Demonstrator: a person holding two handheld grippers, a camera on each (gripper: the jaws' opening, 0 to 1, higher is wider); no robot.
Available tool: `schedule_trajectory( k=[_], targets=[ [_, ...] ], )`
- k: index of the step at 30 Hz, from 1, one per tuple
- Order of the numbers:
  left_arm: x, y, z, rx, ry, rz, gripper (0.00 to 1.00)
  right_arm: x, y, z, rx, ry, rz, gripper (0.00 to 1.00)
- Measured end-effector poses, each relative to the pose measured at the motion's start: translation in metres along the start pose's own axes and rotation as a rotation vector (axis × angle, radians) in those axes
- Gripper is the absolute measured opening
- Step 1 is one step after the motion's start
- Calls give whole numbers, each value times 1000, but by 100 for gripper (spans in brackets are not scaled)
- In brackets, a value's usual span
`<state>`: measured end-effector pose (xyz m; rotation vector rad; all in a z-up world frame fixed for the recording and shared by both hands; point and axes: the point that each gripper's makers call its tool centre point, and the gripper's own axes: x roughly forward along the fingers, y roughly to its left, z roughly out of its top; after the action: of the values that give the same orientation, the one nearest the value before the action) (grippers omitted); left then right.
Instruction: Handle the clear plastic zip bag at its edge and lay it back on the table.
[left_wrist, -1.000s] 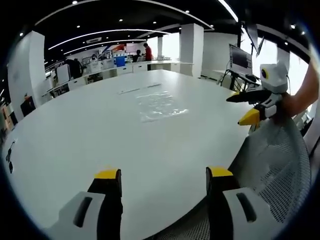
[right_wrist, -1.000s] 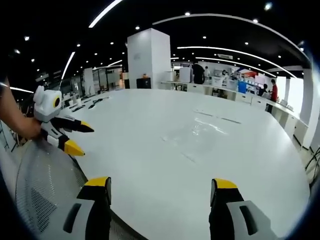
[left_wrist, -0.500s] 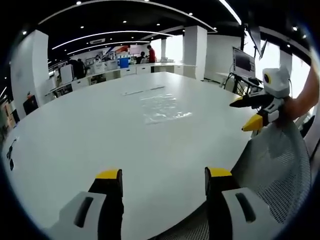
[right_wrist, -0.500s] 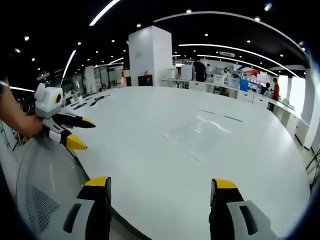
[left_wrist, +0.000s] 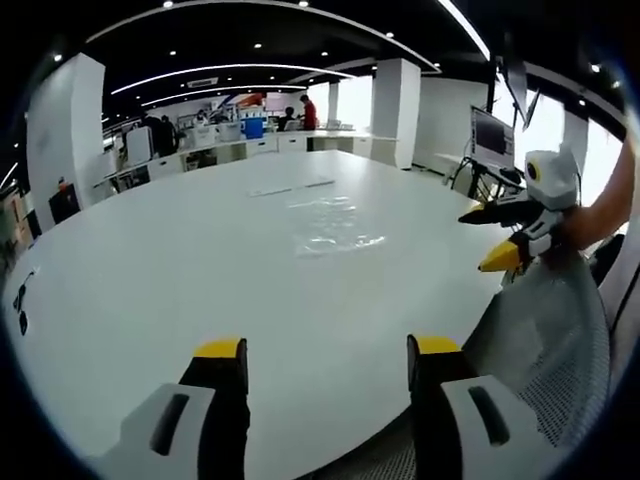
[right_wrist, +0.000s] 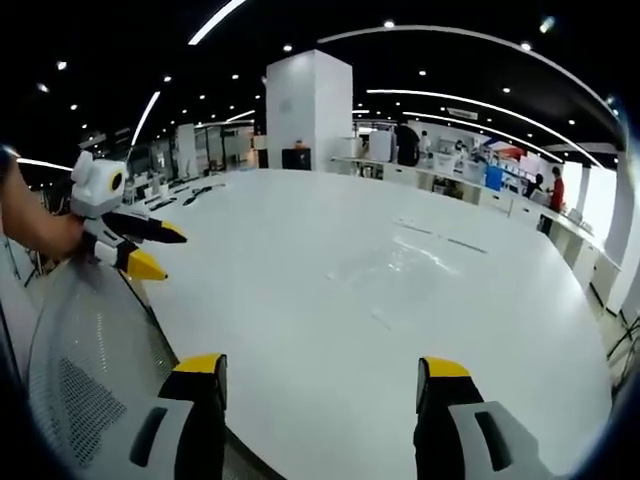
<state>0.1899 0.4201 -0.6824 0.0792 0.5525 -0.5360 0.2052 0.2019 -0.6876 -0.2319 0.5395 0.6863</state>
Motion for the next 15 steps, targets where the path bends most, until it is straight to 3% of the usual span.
schedule_trajectory(
  k=[5, 15],
  targets=[
    [3, -12, 13, 29, -22, -21, 62, 8, -7, 5, -40, 10, 5, 73],
    [2, -18, 32, 26, -57, -34, 61, 23, -19, 7, -96, 45, 15, 71]
  ],
)
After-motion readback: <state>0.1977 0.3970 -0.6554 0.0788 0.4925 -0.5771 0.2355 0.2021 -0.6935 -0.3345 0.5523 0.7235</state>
